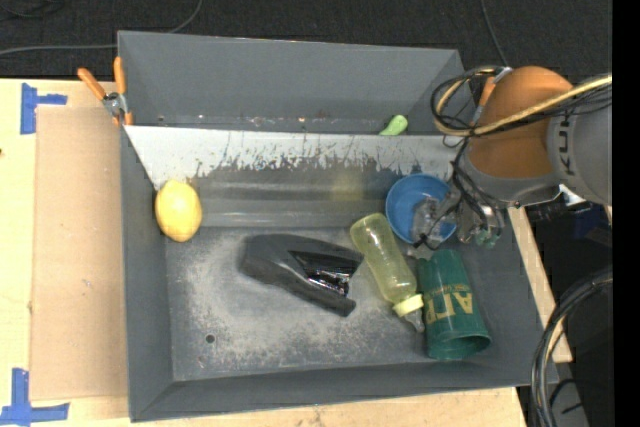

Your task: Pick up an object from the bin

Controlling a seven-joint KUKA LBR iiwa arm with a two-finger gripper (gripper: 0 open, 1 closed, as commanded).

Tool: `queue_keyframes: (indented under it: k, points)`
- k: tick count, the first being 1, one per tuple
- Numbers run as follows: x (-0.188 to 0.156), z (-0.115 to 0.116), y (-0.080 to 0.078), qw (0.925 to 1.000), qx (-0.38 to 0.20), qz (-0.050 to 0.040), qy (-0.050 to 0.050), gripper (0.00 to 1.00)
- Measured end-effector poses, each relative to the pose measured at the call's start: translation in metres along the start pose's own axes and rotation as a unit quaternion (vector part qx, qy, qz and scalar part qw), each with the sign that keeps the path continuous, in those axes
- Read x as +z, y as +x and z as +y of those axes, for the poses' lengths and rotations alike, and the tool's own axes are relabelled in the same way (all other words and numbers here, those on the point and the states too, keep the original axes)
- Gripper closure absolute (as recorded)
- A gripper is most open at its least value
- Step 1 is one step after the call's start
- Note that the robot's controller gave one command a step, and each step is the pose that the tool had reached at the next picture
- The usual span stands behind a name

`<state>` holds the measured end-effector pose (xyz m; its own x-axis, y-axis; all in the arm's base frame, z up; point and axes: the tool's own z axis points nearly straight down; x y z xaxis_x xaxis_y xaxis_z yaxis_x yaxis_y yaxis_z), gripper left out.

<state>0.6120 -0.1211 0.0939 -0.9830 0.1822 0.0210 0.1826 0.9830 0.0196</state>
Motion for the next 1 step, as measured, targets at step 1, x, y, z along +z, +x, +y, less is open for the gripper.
queue_keyframes:
  k: [1]
  points:
    - [-0.0454, 0.0008, -0.0027, 1.0, -0.001, -0.0059, 0.0, 1.0]
